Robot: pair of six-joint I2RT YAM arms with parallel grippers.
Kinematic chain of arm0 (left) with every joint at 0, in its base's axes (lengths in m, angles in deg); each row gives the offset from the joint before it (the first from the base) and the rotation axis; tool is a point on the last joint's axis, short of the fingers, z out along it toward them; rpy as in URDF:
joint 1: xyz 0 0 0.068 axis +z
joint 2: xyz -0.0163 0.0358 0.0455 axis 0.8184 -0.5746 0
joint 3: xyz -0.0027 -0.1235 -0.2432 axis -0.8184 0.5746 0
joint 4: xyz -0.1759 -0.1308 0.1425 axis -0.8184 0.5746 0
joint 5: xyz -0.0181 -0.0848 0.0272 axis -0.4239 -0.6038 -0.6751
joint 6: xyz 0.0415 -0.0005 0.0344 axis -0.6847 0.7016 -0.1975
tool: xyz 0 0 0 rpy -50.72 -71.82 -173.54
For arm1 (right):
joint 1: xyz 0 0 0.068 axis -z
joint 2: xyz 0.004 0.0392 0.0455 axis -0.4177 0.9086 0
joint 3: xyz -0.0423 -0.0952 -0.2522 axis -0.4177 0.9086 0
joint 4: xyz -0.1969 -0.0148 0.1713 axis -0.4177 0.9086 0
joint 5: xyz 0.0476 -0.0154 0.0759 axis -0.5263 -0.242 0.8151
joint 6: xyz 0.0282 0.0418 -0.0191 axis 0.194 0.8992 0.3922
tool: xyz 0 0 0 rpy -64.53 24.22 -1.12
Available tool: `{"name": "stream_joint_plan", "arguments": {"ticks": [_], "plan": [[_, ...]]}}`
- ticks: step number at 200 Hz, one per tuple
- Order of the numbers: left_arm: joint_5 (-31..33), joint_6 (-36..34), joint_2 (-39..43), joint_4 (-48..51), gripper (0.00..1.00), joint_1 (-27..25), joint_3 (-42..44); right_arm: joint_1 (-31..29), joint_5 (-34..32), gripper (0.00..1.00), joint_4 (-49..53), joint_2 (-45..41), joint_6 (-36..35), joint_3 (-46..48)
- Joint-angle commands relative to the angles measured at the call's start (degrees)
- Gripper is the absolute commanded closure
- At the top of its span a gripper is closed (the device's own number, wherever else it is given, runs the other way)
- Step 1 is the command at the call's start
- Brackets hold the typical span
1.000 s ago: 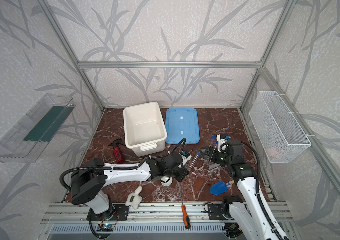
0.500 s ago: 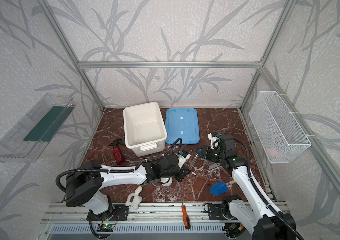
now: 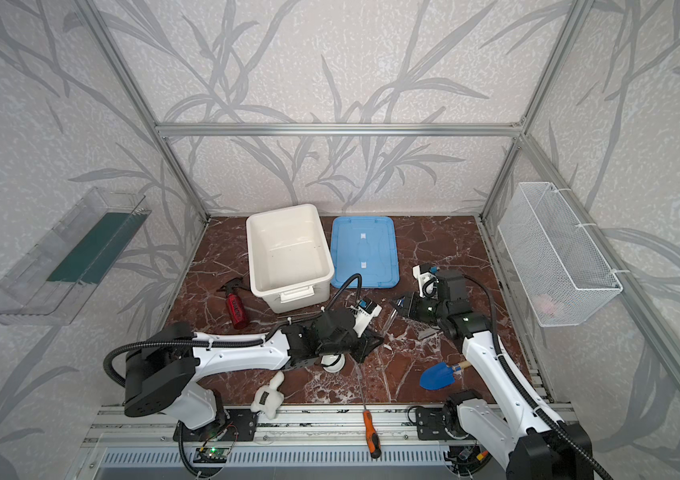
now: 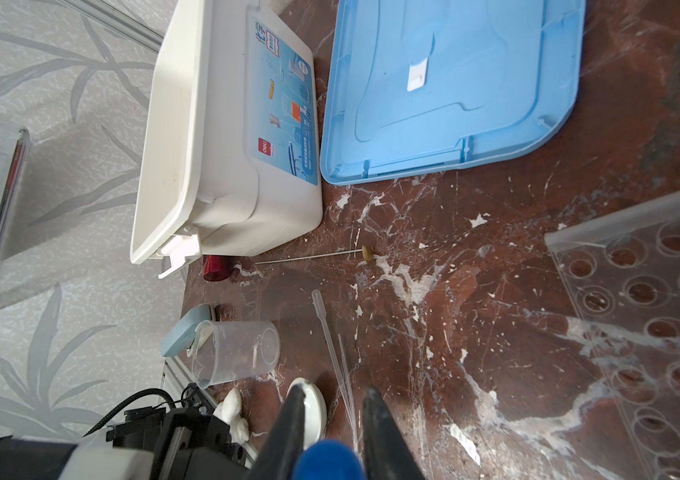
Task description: Organize the chemistry lab equipment
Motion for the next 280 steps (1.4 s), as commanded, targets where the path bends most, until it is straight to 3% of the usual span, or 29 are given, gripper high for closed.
{"name": "stream_joint_plan", "arguments": {"ticks": [1, 56, 61, 84, 93, 98, 154, 204, 280], "plan": [[0.45, 0.01, 0.3, -0.68, 0.82, -0.31, -0.32, -0.22, -0.53, 0.77, 0.77, -1.05, -0.35, -0.28], [0.49, -0.12, -0.14, -0.17, 0.79, -0.44, -0.89, -0.22, -0.69, 0.84, 0.89, -1.22, -0.3, -0.32], [0.25, -0.24, -0.13, -0.16, 0.73, -0.42, -0.93, -0.22, -0.94, 0.84, 0.91, -1.39, -0.32, -0.17], [-0.85, -0.34, 0.01, -1.4, 0.29, -0.42, -0.89, -0.22, -3.63, 0.84, 1.58, -3.11, -1.45, -0.42], [-0.81, -0.28, 0.1, -2.32, 0.08, -0.43, -0.77, -0.22, -5.36, 0.84, 2.14, -4.22, -2.22, -0.43], [-0.66, 0.0, 0.19, -2.95, 0.01, -0.41, -0.59, -0.21, -6.38, 0.85, 2.5, -4.91, -2.74, -0.44], [-3.74, 6.18, -1.34, -1.52, 0.01, -0.23, -5.85, -0.18, -26.68, 0.84, 4.27, -18.46, -11.71, 1.69], [-4.99, 6.2, -4.28, -0.73, 0.01, -0.29, -8.83, -0.22, -43.91, 0.84, -0.66, -27.23, -18.38, 7.26], [-5.84, 6.02, -6.27, -0.42, 0.01, -0.23, -10.16, -0.22, -52.91, 0.84, -18.64, -24.91, -20.57, 16.98]]}}
